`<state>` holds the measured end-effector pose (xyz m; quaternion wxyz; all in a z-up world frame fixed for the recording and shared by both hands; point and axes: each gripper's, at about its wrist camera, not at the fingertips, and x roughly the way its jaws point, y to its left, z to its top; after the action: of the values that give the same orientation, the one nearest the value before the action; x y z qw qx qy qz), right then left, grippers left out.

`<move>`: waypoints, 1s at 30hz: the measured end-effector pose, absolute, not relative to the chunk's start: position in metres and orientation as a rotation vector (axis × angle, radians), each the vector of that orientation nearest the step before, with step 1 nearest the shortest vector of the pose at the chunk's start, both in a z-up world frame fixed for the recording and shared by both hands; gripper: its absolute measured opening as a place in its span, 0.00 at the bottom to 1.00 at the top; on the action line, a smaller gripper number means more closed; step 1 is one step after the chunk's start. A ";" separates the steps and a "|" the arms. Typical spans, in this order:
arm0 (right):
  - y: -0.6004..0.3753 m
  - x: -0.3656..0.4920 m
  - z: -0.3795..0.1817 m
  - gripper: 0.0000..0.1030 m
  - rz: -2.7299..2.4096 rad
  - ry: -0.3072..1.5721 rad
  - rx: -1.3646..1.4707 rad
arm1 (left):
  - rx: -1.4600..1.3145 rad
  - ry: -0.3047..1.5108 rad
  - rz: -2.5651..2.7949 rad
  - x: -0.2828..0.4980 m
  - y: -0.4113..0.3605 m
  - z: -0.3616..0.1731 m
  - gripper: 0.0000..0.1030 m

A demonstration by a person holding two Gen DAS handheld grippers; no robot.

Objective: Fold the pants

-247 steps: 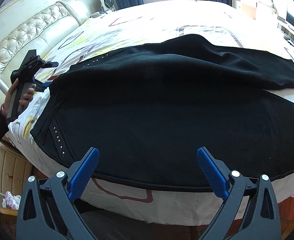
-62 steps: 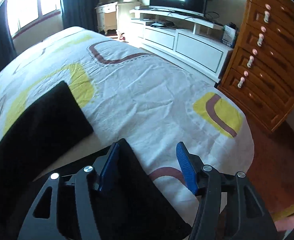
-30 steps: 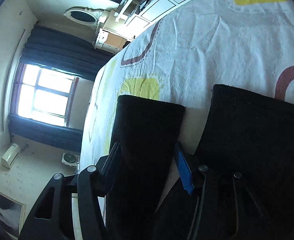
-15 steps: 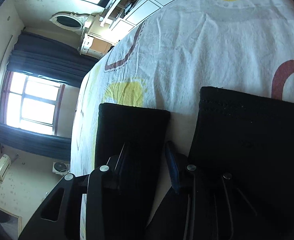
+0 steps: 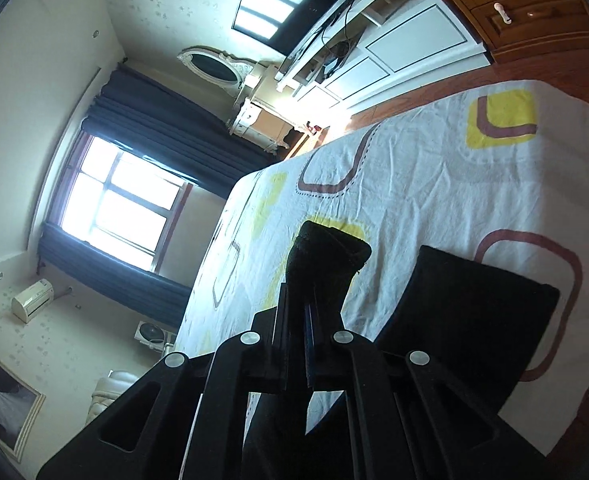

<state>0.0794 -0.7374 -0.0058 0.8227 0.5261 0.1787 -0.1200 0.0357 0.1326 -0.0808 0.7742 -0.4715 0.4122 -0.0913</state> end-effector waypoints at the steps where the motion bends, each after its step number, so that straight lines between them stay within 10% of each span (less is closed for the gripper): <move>1: -0.746 0.066 -0.009 0.05 -0.282 0.377 1.133 | -1.025 0.894 -0.199 0.036 0.133 -0.081 0.97; 9: -0.770 0.027 -0.097 0.06 -0.436 0.515 1.260 | -1.014 0.909 -0.210 0.038 0.135 -0.079 0.97; 14: -0.750 0.020 -0.106 0.48 -0.316 0.450 1.399 | -0.997 0.928 -0.209 0.042 0.132 -0.076 0.97; 27: -0.564 0.063 -0.123 0.56 0.247 0.746 1.371 | -1.061 0.945 -0.196 0.048 0.140 -0.076 0.97; 30: -0.528 0.070 -0.116 0.27 0.278 0.830 1.241 | -1.042 0.949 -0.189 0.049 0.137 -0.075 0.97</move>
<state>0.0699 -0.5285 -0.1165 0.7255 0.5624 0.3761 0.1262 0.0487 0.1373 -0.0745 0.7577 -0.4782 0.4356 -0.0865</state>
